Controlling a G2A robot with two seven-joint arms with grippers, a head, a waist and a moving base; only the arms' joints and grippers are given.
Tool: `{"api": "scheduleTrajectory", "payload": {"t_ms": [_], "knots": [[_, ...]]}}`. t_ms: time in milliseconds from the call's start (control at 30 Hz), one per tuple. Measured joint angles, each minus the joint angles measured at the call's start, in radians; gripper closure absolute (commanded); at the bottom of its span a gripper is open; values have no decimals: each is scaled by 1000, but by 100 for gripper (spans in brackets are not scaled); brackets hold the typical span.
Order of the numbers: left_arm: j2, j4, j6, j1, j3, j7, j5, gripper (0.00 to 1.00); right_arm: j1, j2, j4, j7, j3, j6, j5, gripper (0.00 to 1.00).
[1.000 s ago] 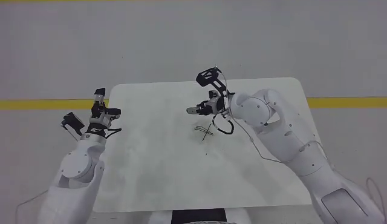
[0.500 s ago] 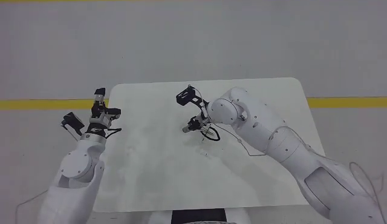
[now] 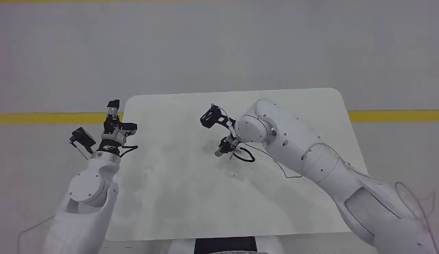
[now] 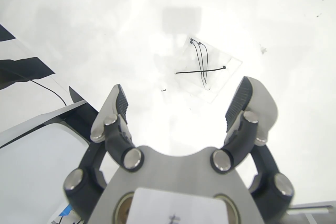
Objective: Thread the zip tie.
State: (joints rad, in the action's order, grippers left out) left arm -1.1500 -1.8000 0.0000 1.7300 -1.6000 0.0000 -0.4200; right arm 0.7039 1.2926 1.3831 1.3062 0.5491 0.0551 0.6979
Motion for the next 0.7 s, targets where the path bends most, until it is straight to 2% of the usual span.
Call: {"api": "scheduleTrajectory", "payload": {"t_ms": [167, 300, 567, 700], "knots": [[0, 0, 0, 0, 0, 0, 0, 0, 0, 0, 0, -1, 0, -1, 0, 0], [0, 0, 0, 0, 0, 0, 0, 0, 11, 3, -25, -12, -4, 26, -9, 0], [0, 0, 0, 0, 0, 0, 0, 0, 9, 4, -27, -9, -4, 26, -12, 0], [0, 0, 0, 0, 0, 0, 0, 0, 15, 4, -21, -28, -8, 35, 31, 0]]}}
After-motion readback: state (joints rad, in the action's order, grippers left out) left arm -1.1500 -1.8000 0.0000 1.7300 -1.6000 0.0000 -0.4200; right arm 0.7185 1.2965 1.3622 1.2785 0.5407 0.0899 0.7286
